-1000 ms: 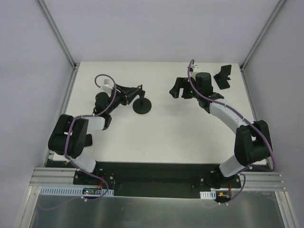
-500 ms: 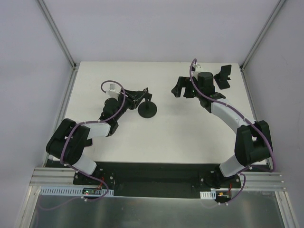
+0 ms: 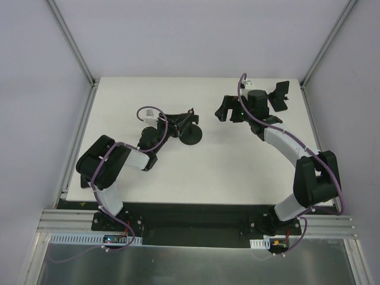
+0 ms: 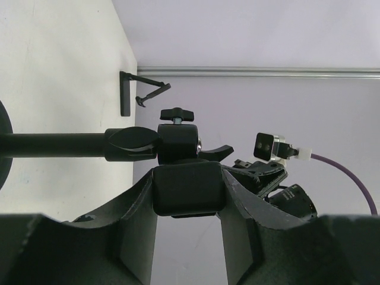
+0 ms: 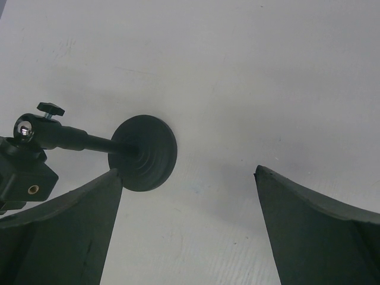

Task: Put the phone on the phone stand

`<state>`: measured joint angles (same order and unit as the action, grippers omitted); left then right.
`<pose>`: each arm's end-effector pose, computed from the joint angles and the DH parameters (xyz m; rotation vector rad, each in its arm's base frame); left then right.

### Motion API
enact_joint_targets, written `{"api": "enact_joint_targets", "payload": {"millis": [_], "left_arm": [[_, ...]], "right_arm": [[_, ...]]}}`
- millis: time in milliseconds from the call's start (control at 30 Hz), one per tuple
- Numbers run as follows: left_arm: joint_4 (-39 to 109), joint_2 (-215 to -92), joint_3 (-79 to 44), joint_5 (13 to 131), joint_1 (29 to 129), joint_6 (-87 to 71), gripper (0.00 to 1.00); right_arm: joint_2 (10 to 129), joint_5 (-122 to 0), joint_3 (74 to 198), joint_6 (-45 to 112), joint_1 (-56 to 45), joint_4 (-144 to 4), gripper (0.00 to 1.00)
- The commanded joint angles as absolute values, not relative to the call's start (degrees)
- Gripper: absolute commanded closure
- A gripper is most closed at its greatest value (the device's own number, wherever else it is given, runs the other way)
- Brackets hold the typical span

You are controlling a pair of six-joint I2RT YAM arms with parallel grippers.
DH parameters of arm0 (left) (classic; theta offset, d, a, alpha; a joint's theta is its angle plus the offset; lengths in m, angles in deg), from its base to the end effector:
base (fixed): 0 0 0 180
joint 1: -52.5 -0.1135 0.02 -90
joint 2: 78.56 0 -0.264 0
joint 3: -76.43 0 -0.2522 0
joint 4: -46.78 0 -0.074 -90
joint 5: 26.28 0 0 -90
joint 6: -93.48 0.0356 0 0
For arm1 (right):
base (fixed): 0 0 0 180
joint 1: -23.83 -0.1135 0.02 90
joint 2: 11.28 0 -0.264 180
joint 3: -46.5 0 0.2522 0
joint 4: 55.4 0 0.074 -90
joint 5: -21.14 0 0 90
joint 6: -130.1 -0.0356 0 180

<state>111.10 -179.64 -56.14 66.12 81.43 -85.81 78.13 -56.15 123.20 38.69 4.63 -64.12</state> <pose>0.2863 -0.1599 0.1897 -0.7823 1.4269 -1.7011 0.3417 0.1273 0.2823 -0.4493 1.9101 0.4530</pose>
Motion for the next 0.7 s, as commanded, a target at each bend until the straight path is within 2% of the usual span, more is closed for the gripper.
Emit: {"api": "enact_joint_targets", "payload": {"millis": [0,33,100,133,200,333,367,433,467,500,533,567,600,633,667], "left_arm": [[118.54,-178.15,-57.11,63.99,82.03,-84.51,0.75],[117.23,-177.19,-57.89,64.07,82.03,-83.89,0.54],[113.01,-174.20,-58.78,63.99,82.03,-82.66,0.36],[112.04,-173.49,-59.82,63.99,82.03,-82.65,0.19],[113.08,-172.35,-61.06,64.07,81.86,-82.83,0.01],[110.29,-169.10,-65.62,68.63,80.20,-82.92,0.01],[108.10,-165.09,-66.68,70.38,79.14,-81.17,0.01],[93.37,-158.41,-69.57,74.26,74.94,-77.57,0.01],[86.00,-149.58,-69.85,74.62,73.35,-72.59,0.01],[74.79,-144.71,-69.51,74.62,71.76,-69.59,0.01],[53.79,-140.05,-66.28,71.75,69.83,-66.25,0.01],[41.58,-132.69,-63.55,69.02,67.29,-59.43,0.01],[33.10,-130.18,-60.74,65.08,66.22,-56.49,0.01],[16.48,-128.24,-55.32,57.30,65.43,-54.55,0.01],[9.62,-126.66,-52.74,52.43,64.20,-53.92,0.01]], "right_arm": [[75.64,-55.59,122.84,38.96,5.20,-62.75,0.04],[75.73,-55.59,122.84,38.96,5.28,-62.75,0.04],[75.64,-55.41,122.84,38.79,5.46,-62.66,0.04],[75.64,-55.33,122.75,38.78,5.55,-62.66,0.04],[75.56,-55.24,122.66,38.78,5.64,-62.66,0.04],[75.21,-55.15,122.14,38.61,6.34,-62.48,0.04],[75.12,-55.06,121.96,38.52,6.51,-62.40,0.04],[75.12,-54.97,121.70,38.43,7.04,-62.22,0.04],[74.86,-54.80,121.61,38.00,7.30,-62.13,0.04],[74.85,-54.71,121.43,37.91,7.48,-61.87,0.04],[74.85,-54.62,121.26,37.64,7.83,-61.78,0.04],[74.77,-54.45,121.17,37.56,8.01,-61.78,0.04],[74.85,-54.45,121.00,37.29,8.10,-61.69,0.04],[74.85,-54.53,120.99,37.20,8.19,-61.69,0.04],[74.85,-54.62,120.99,37.12,8.27,-61.78,0.04]]}}
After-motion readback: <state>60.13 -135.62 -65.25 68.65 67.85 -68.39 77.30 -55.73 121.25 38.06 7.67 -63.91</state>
